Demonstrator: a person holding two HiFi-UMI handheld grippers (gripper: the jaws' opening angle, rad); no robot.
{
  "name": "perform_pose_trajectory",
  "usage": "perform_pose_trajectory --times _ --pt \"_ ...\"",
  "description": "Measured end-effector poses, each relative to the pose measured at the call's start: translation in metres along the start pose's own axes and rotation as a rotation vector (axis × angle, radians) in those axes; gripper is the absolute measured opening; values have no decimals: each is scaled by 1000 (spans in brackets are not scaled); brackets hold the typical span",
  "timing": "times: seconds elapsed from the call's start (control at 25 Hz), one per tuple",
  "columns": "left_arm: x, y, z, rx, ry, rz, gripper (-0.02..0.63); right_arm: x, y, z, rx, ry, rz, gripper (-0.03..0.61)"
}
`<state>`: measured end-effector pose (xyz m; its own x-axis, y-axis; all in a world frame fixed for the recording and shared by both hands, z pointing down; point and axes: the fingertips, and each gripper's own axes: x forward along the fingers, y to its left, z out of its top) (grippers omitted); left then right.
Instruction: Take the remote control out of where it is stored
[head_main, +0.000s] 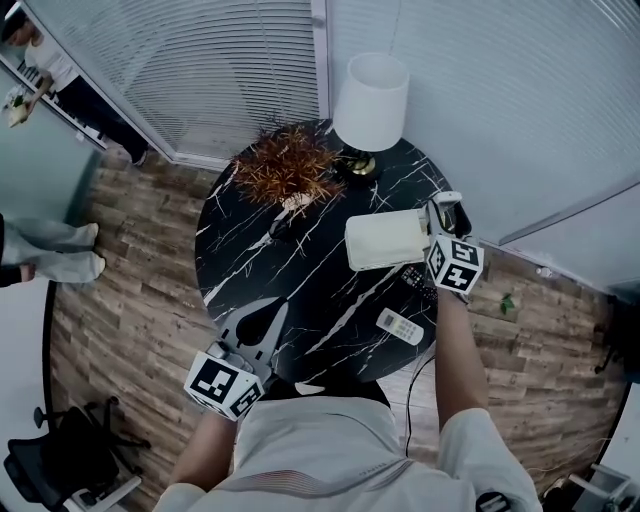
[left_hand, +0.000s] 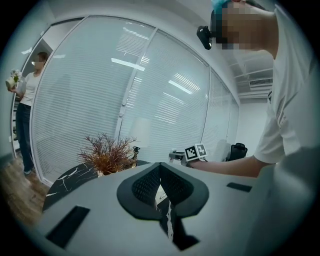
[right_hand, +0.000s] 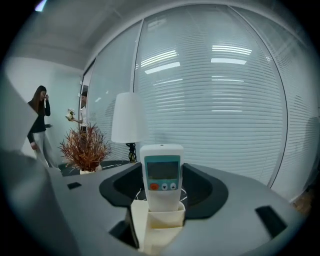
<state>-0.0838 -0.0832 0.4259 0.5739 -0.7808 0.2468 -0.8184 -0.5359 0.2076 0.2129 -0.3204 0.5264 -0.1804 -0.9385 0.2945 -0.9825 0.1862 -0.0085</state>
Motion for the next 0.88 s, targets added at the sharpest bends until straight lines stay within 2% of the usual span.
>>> perform_pose_trajectory --times 0.2,0.4,0.56,0.68,0.88 --pt "-2 -3 5 3 -27 -27 8 -47 14 39 -25 -57 30 256" --pt "-5 -8 12 2 -66 -75 9 -108 50 44 -70 -18 131 256" --pt "-13 -11 16 5 -89 -112 9 -154 93 25 -80 84 226 256" --pt "-19 -11 17 6 -107 -134 9 -181 124 6 -131 164 284 256" --pt "-32 -11 16 9 -117 -159 9 -210 171 -39 -165 307 386 255"
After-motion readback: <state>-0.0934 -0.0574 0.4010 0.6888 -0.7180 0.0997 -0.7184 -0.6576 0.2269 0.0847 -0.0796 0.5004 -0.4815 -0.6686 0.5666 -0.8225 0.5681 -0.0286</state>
